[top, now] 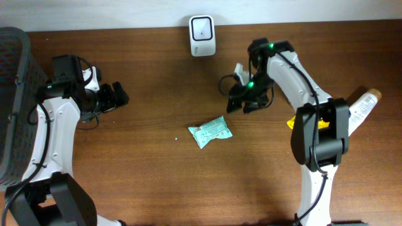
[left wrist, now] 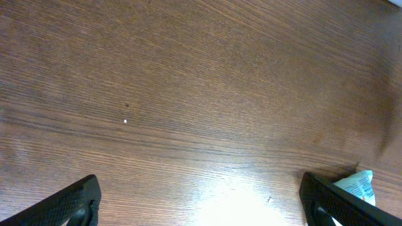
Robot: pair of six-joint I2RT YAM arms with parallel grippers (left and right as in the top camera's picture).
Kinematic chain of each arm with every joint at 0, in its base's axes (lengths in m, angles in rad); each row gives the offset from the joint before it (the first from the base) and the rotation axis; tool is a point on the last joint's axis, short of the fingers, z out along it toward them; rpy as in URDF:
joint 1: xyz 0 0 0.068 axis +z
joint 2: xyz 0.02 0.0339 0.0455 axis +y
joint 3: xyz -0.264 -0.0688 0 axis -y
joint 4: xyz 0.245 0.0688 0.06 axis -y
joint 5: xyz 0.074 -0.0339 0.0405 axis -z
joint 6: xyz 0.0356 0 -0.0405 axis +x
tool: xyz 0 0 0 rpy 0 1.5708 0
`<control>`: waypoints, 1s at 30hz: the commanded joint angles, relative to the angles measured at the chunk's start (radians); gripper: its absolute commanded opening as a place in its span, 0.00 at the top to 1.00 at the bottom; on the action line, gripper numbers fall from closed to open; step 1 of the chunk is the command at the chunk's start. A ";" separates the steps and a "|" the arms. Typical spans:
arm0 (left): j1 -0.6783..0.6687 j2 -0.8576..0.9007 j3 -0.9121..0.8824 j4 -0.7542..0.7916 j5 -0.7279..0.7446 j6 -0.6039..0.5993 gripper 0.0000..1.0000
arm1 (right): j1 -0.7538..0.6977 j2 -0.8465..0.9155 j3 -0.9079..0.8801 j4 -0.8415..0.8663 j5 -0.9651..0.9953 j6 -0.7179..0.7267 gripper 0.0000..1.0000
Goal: Scan the item barcode
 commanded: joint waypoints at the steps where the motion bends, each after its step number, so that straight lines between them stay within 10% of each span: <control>1: 0.003 0.015 -0.003 -0.001 -0.003 0.002 0.01 | 0.031 -0.006 -0.109 0.066 -0.113 -0.050 0.41; 12: 0.003 0.015 -0.003 -0.001 -0.003 0.002 0.01 | 0.115 0.050 -0.189 0.187 -0.112 -0.044 0.43; 21: 0.003 0.015 -0.003 -0.001 -0.003 0.002 0.01 | 0.126 0.151 -0.188 0.186 -0.052 -0.007 0.96; 30: 0.003 0.015 -0.003 -0.001 -0.003 0.002 0.01 | 0.079 0.147 -0.167 0.176 -0.211 -0.019 0.96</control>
